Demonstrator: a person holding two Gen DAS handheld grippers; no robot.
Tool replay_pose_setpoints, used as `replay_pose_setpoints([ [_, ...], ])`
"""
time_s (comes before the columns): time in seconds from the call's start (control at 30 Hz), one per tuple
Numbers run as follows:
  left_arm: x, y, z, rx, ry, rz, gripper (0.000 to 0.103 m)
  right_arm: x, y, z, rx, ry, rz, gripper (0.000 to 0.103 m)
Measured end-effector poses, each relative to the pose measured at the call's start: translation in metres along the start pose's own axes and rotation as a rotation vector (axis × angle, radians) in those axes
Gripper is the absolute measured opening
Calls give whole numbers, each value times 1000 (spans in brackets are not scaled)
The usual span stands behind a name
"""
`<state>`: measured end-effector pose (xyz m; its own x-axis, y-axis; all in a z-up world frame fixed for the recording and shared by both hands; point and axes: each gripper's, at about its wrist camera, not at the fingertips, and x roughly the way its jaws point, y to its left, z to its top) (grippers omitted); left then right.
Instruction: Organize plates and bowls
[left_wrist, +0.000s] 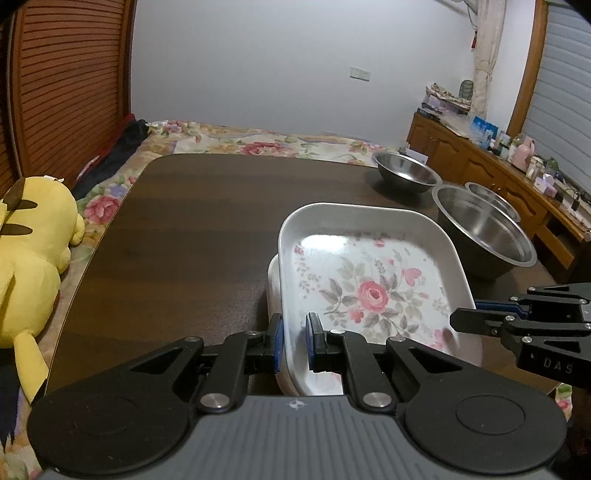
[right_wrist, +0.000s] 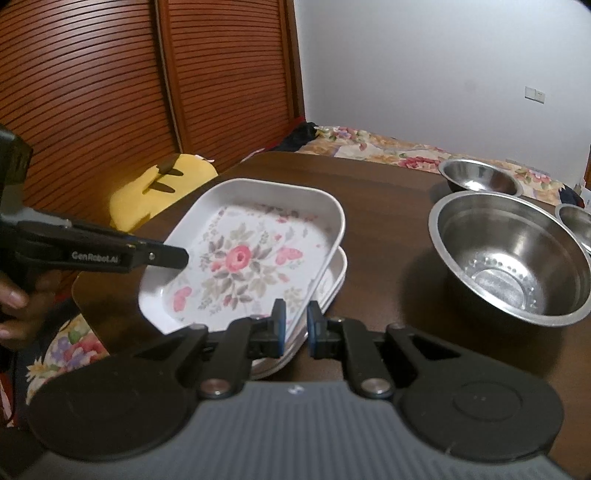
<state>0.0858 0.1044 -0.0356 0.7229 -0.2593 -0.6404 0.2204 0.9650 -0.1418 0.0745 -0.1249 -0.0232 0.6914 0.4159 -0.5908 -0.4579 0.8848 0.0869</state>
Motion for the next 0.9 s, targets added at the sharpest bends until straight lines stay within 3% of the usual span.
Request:
replay_pose_setpoints([
  [0.37,2,-3,-5,23,-13,61,13,9,8,-2,-9,1,-28,15],
  [0.73,3,1,-6,9,-20,62,13,13,7,-6,-13,-14,-38,15],
  [0.9,-4,0,-3,-9,-40,39,36,11,2,-7,7,-18,-18,15],
])
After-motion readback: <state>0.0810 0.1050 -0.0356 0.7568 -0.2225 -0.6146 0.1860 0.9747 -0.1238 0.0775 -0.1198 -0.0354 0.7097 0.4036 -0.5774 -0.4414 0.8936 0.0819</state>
